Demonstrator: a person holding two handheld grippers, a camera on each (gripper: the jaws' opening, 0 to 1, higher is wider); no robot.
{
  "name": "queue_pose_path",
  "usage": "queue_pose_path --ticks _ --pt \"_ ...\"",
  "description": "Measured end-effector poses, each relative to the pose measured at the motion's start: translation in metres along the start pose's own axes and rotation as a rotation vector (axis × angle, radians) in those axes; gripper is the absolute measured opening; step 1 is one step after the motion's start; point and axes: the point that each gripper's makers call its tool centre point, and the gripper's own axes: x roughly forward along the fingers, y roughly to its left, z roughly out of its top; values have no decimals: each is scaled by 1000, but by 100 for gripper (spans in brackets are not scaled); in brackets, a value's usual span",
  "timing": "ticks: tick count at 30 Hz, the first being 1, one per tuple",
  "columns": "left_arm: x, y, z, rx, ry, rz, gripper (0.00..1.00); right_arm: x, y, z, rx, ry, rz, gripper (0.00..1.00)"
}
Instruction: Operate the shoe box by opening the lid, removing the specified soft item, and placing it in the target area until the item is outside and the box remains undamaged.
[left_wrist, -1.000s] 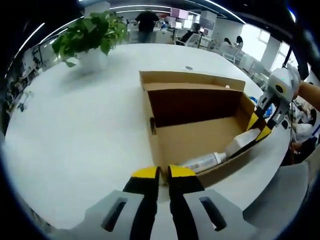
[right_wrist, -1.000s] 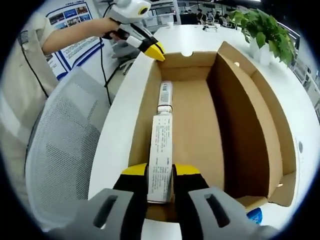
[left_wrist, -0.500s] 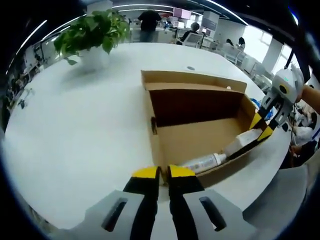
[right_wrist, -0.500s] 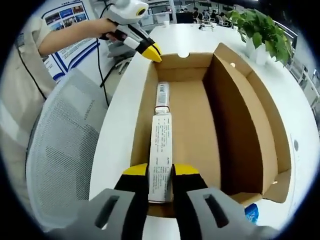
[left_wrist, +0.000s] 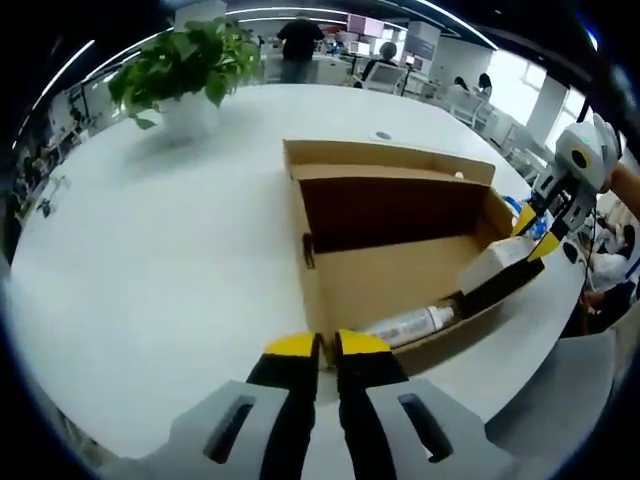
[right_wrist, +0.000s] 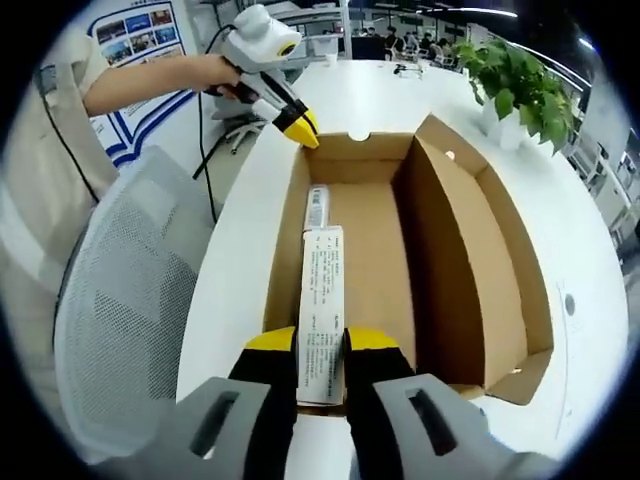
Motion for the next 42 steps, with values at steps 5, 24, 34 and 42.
queue_pose_path --ticks 5,24,34,42 --pt "0 0 0 4 2 5 3 -15 -1 10 -31 -13 -18 14" --pt "0 0 0 5 4 13 3 -78 -11 29 -137 -11 -83 14" --pt "0 0 0 -4 5 11 3 -110 -22 4 -123 22 -127 14" --pt "1 0 0 -2 13 10 3 -130 -33 -17 -99 44 -159 14"
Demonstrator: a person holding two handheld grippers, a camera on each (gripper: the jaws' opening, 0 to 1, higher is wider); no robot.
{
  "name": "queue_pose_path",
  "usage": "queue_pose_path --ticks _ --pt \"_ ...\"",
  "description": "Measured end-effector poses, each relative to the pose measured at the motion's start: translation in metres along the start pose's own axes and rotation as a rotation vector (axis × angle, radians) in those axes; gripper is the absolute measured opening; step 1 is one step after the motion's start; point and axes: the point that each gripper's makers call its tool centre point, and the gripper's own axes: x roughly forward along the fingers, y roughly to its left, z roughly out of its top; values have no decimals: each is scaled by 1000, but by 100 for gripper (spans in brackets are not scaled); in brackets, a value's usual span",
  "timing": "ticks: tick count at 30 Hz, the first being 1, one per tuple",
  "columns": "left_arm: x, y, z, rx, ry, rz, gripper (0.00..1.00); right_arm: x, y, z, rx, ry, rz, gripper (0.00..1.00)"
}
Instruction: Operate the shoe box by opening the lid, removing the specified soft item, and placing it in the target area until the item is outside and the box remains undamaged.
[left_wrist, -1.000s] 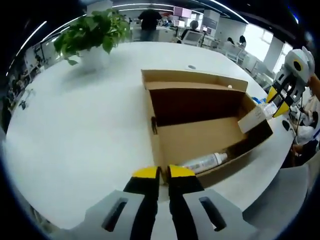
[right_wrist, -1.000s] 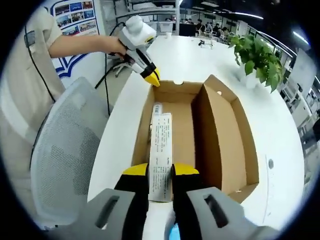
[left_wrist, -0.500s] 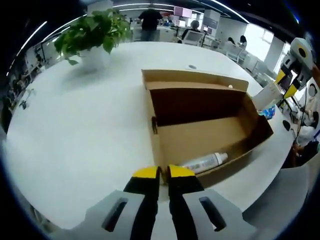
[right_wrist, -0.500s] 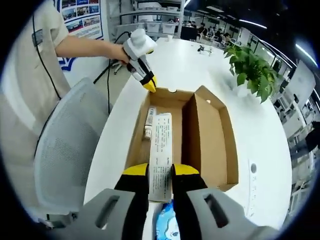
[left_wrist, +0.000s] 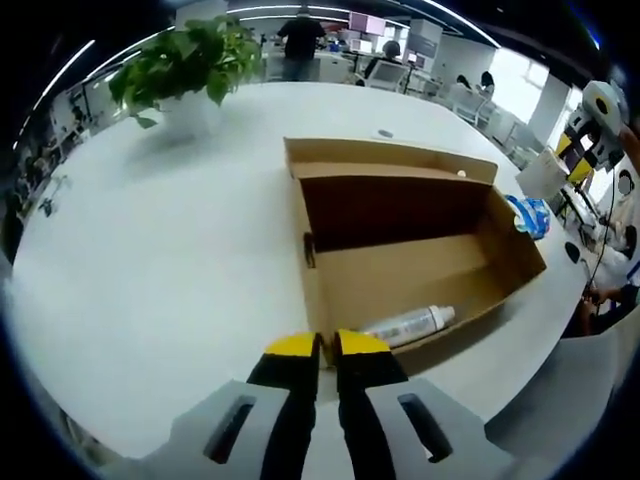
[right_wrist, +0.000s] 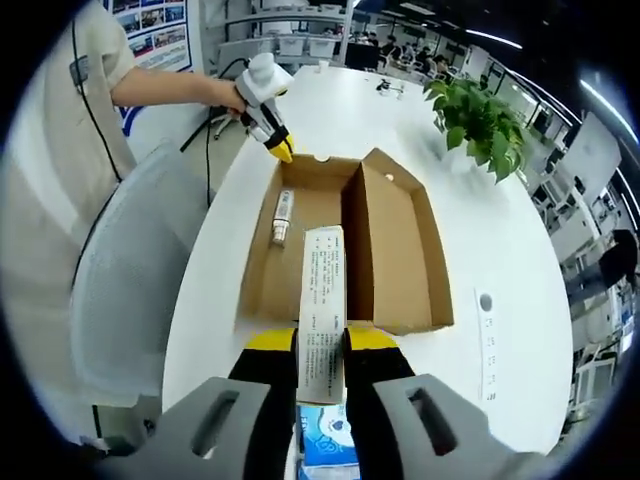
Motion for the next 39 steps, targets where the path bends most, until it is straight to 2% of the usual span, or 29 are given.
queue_pose_path --ticks 16,28,39 --pt "1 0 0 6 17 -14 3 -25 -30 -49 33 58 -54 14" --pt "2 0 0 12 30 -23 3 -30 -51 -90 61 104 -66 14" --pt "1 0 0 19 28 -29 3 -33 -70 -136 88 157 -69 14"
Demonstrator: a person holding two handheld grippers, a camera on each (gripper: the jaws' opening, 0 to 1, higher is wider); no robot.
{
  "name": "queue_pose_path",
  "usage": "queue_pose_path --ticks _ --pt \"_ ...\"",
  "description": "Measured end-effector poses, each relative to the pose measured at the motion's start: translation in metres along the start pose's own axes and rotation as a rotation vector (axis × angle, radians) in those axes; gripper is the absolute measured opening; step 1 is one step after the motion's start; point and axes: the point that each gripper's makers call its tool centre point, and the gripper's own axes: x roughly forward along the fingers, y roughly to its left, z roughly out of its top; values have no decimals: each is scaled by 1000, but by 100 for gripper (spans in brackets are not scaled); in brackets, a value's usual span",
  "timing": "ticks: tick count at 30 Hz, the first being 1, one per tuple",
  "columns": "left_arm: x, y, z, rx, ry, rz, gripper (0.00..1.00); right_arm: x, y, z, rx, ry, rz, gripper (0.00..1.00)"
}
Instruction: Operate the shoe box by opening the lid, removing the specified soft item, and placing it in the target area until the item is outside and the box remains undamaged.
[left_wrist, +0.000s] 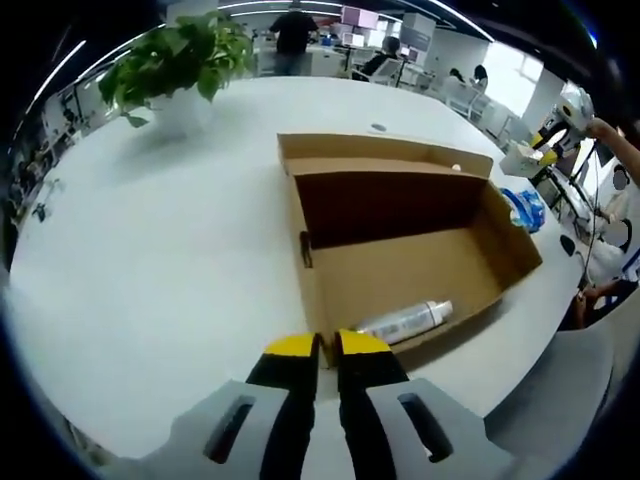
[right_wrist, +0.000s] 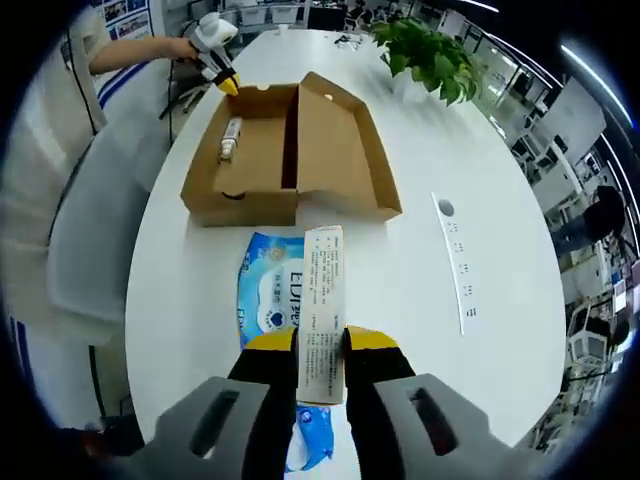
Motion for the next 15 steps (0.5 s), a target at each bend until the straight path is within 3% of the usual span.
queue_pose_path --ticks 15 --pt "0 0 0 0 16 12 3 10 -23 -56 -1 70 -2 14"
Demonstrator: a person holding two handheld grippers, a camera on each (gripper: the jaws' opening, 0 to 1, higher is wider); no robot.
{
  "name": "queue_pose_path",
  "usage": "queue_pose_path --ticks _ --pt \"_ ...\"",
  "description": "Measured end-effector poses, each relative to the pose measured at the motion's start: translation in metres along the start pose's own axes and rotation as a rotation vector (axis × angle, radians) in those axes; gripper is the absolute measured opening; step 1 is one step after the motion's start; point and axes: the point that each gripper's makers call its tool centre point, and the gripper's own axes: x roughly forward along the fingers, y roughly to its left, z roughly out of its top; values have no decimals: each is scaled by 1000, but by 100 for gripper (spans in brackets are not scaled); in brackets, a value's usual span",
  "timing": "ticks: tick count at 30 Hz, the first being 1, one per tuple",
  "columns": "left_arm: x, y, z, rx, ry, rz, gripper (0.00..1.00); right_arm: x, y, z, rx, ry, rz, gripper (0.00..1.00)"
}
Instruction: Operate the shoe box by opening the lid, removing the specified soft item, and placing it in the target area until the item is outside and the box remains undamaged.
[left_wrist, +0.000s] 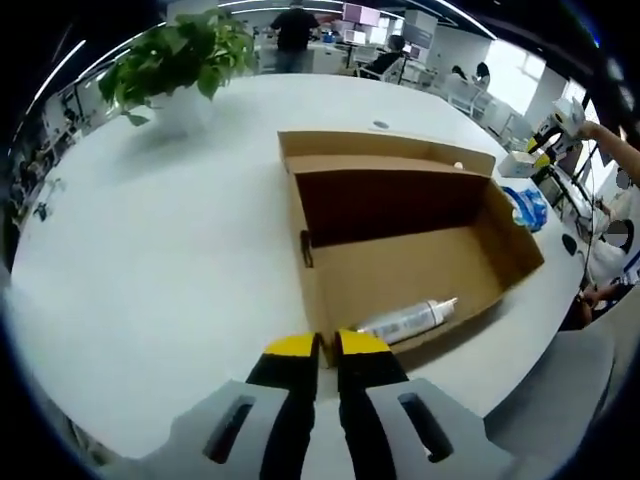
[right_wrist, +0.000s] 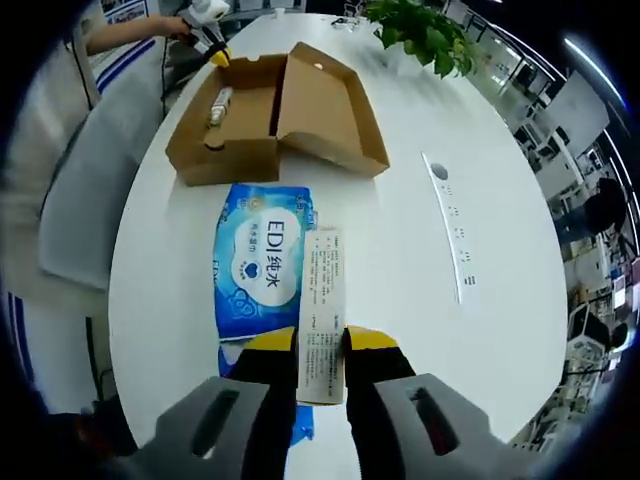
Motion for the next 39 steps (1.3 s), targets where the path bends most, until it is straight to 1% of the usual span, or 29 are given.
queue_pose_path --ticks 12,15,21,24,25,27,30,39 --pt "0 1 -1 7 14 14 3 12 -3 -43 37 43 19 15" --pt "0 1 -1 4 15 17 3 16 -4 -54 32 61 24 15" --pt "-2 -4 -1 3 18 25 3 23 -5 -67 22 74 36 15" --pt "-3 -6 -1 1 20 29 3 28 -4 -82 7 98 43 15" --pt "-4 -6 -1 1 20 29 3 29 -6 -86 8 97 41 15" --pt "-4 -7 -1 1 22 31 3 29 -5 -90 8 98 43 15" --pt "-4 -8 -1 4 26 32 3 30 -4 -100 -16 123 45 15" --pt "-4 -9 0 19 41 37 3 31 -6 -112 -27 144 39 15"
